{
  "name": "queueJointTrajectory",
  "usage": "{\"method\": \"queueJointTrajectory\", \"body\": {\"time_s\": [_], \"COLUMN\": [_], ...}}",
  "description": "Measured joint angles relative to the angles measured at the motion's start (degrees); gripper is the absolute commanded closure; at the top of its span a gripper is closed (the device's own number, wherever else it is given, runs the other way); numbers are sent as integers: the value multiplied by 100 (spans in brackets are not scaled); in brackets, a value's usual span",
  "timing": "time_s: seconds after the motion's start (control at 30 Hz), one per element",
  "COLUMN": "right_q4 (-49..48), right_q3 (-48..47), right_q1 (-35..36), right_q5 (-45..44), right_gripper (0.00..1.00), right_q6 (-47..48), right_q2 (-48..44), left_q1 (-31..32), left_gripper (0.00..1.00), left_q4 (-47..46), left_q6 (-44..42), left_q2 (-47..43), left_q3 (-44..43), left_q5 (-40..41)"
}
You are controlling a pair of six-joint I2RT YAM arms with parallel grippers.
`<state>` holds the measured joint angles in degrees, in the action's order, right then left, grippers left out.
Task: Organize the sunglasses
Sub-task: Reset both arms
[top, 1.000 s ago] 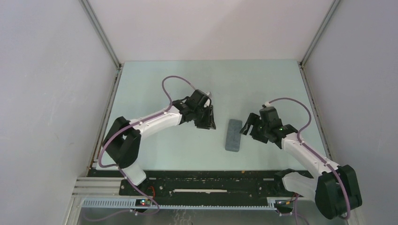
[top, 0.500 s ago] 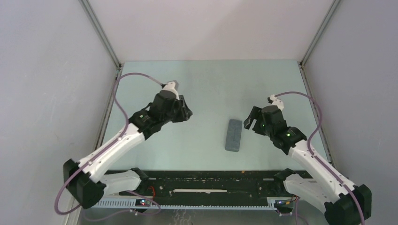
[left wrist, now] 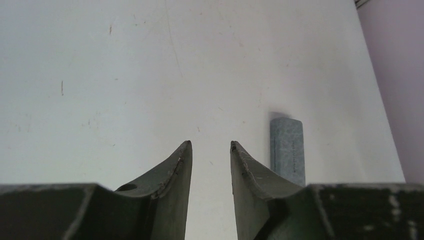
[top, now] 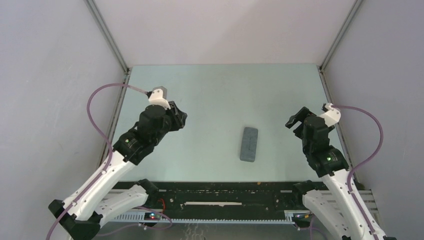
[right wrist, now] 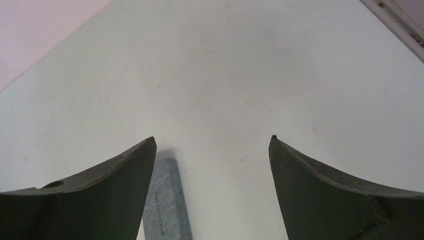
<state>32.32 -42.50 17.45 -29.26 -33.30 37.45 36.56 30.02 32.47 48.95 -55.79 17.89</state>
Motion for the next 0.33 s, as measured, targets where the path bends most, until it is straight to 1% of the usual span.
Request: {"method": "queueJointTrajectory", "body": {"time_s": [0.1,0.33], "right_q4": [7,7], "right_q3": [0,0], "right_q1": [-160,-201], "right_q5": [-35,-13], "right_gripper": [9,9], "right_q6": [2,-22], "right_q2": [61,197], "left_q1": [0,0], "left_gripper": [62,63], "left_q4": [39,24], "left_q6": [0,-98], "left_q2": [55,-24], "left_q3": [59,254], "left_q5": [68,-52]}}
